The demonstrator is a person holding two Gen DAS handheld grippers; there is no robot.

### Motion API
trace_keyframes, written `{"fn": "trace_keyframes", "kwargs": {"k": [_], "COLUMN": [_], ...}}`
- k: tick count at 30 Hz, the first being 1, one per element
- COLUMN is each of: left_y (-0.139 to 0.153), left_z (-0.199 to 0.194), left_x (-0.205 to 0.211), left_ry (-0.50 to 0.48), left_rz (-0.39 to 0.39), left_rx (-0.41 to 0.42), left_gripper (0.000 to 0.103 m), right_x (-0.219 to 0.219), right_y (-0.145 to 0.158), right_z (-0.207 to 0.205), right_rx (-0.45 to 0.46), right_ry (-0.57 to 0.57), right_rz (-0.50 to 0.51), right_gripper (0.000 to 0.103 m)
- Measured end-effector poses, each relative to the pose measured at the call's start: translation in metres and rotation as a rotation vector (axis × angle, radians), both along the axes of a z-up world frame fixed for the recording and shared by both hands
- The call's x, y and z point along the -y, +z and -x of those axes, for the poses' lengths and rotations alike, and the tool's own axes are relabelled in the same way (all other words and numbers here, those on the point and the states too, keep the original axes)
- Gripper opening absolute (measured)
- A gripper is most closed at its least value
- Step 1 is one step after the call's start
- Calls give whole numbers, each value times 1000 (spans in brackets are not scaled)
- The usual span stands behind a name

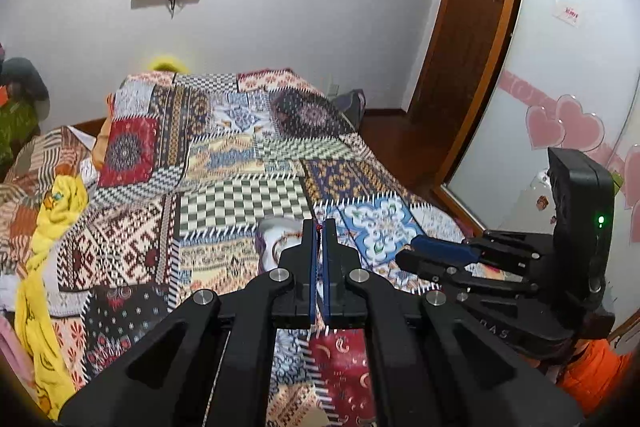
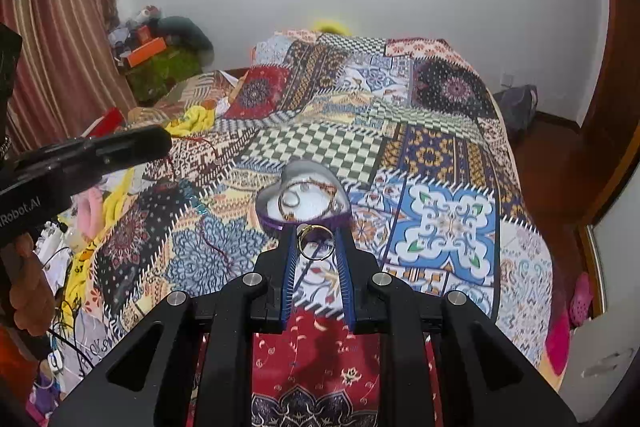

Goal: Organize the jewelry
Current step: 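Lower the gold ring into the tin with the right tool while the left lowers a red string bracelet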

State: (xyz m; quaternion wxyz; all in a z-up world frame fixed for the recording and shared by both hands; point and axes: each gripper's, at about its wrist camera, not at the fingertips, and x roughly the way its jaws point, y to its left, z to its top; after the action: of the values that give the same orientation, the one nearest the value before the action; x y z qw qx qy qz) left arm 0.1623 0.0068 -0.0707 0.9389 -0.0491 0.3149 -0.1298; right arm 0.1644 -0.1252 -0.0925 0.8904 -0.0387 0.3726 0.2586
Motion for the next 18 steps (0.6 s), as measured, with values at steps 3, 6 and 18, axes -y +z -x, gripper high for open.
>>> {"fn": "trace_keyframes", "kwargs": {"k": [3,6,18], "left_y": [5,8,8], "left_z": [-5,-12,-48], "left_x": [0,0,0], "left_ry": [-3,-3,-10], "left_rz": [9,7,17], "left_rx": [16,28,42], "left_gripper": [1,1,1], "right_x": [-2,-4,-11], "right_y": [6,10,15], "right_z": [-3,-6,-31], "right_rx": [21,32,56], "right_ry": [2,5,4], "right_rz": [-6,-13,-30], "right_gripper": [17,18,18]}}
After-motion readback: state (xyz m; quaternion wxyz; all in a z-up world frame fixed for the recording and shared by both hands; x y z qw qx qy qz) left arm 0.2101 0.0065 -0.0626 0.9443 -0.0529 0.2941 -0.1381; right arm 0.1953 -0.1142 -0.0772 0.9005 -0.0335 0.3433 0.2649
